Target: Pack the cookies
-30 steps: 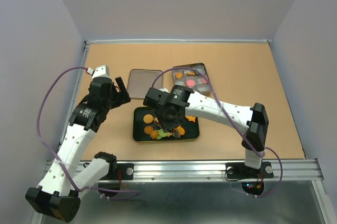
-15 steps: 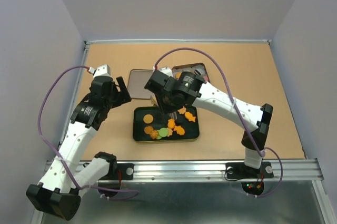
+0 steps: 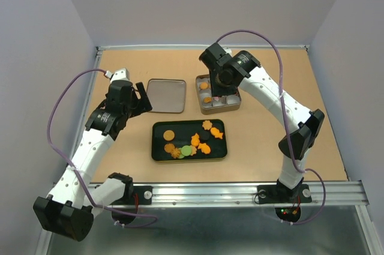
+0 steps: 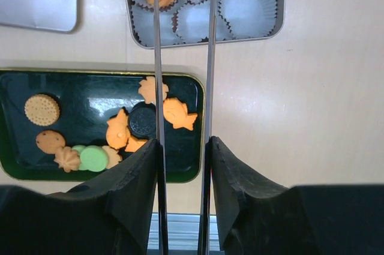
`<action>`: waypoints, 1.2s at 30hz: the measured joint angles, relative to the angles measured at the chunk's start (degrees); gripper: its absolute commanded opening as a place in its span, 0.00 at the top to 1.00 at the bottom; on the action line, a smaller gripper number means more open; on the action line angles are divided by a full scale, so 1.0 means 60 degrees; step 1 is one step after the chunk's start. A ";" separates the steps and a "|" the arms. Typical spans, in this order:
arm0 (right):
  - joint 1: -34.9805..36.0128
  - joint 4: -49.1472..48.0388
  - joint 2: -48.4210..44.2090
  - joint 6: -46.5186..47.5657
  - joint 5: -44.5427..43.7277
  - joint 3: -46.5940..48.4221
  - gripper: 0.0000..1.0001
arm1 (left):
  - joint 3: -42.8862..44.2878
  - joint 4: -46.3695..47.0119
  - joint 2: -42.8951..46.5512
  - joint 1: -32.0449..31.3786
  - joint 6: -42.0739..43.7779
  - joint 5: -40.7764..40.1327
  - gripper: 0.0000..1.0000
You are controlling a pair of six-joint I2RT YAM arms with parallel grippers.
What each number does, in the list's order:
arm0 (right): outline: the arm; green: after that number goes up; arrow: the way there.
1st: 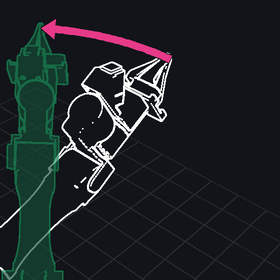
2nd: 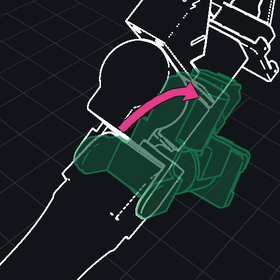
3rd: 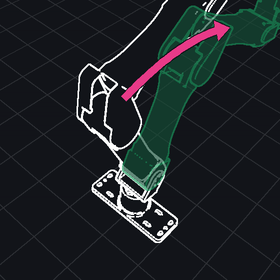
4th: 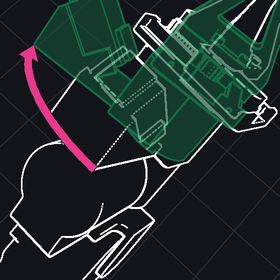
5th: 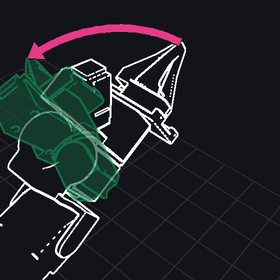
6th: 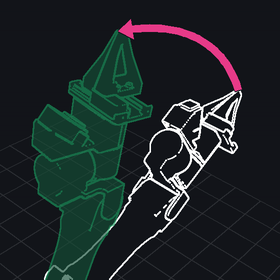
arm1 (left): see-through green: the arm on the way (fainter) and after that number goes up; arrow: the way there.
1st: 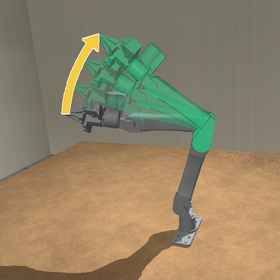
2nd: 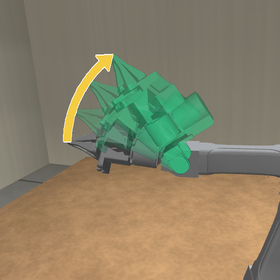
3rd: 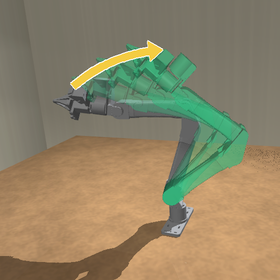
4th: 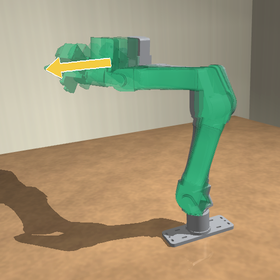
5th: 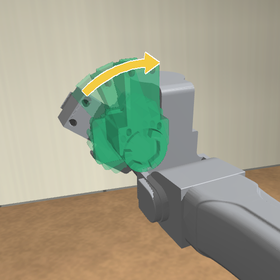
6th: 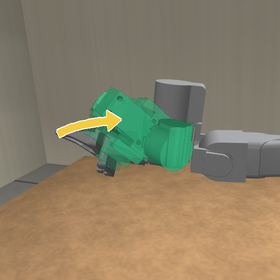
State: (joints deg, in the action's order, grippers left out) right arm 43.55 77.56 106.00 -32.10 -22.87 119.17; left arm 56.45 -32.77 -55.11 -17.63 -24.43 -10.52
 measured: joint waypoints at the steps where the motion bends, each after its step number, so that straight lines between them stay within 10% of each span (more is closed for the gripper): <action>1: 0.0004 0.0007 -0.0007 0.0069 0.0044 -0.0069 0.59 | 0.0029 0.0040 -0.0073 0.0000 -0.0004 0.0004 0.12; 36: 0.0066 -0.0823 -0.0426 0.0244 0.1260 -0.2004 0.43 | 0.0117 0.0499 -0.0423 0.0000 -0.0022 0.0011 0.12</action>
State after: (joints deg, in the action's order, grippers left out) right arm 43.94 72.62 103.44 -30.63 -15.31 107.15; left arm 57.14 -29.78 -57.65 -17.63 -24.56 -10.46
